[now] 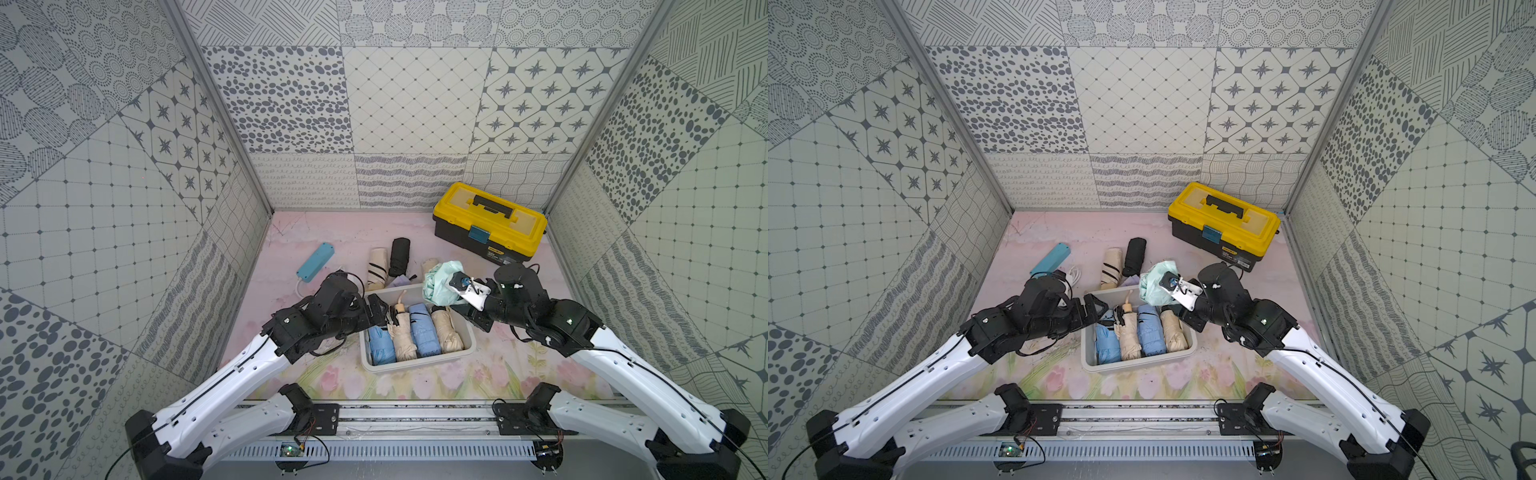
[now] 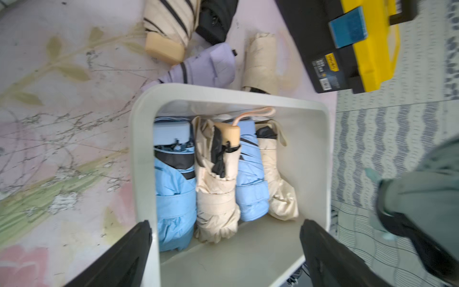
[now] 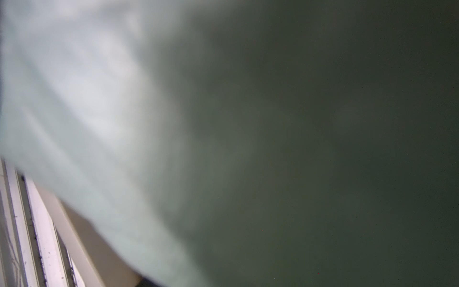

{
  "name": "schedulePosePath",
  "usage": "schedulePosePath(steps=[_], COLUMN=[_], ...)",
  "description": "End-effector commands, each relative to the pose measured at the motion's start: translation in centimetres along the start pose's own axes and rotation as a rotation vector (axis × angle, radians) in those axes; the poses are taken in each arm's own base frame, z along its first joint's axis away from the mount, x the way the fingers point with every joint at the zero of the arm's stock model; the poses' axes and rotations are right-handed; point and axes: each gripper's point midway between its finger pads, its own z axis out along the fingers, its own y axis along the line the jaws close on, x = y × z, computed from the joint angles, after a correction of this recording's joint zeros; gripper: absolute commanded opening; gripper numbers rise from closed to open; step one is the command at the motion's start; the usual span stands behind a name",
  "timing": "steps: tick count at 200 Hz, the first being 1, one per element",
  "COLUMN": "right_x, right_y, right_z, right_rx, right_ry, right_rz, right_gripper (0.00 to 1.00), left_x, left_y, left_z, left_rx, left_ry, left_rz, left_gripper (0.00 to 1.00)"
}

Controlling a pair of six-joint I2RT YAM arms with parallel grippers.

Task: Put the umbrella into the storage box
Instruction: Adjust the storage box at the center of the board.

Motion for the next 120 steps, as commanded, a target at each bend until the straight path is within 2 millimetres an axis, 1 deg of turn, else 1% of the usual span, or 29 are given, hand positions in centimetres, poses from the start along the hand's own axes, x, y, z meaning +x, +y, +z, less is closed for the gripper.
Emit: schedulePosePath(steps=[1, 27, 38, 58, 78, 103, 120], right_x=[-5.1, -7.5, -8.2, -8.8, -9.4, -9.9, -10.2], right_y=[-0.3, 1.2, 2.0, 3.3, 4.4, 4.9, 5.0], right_z=[-1.2, -1.4, -1.4, -0.7, -0.2, 0.2, 0.4], right_rx=[0.029, 0.001, -0.021, -0.065, -0.099, -0.107, -0.109], right_ry=[-0.177, -0.297, -0.329, -0.348, -0.368, -0.376, -0.385], right_rz=[-0.256, -0.41, -0.452, -0.517, -0.563, -0.585, -0.589], right_gripper=[0.25, 0.24, 0.24, 0.23, 0.23, 0.22, 0.22], left_x=[-1.6, -2.0, -1.8, -1.2, -0.6, -0.3, 0.4], left_y=[-6.7, -8.7, -9.6, -10.8, -11.5, -12.2, -12.5], left_z=[-3.1, -4.1, -4.2, -4.4, -4.7, -5.1, -5.0], left_rx=[0.352, 0.517, 0.577, 0.652, 0.7, 0.769, 0.779], left_ry=[0.009, 0.081, 0.119, 0.177, 0.222, 0.259, 0.314], left_rz=[-0.143, -0.286, -0.307, -0.29, -0.266, -0.258, -0.248], left_gripper=[0.99, 0.99, 0.99, 0.99, 0.99, 0.99, 0.99])
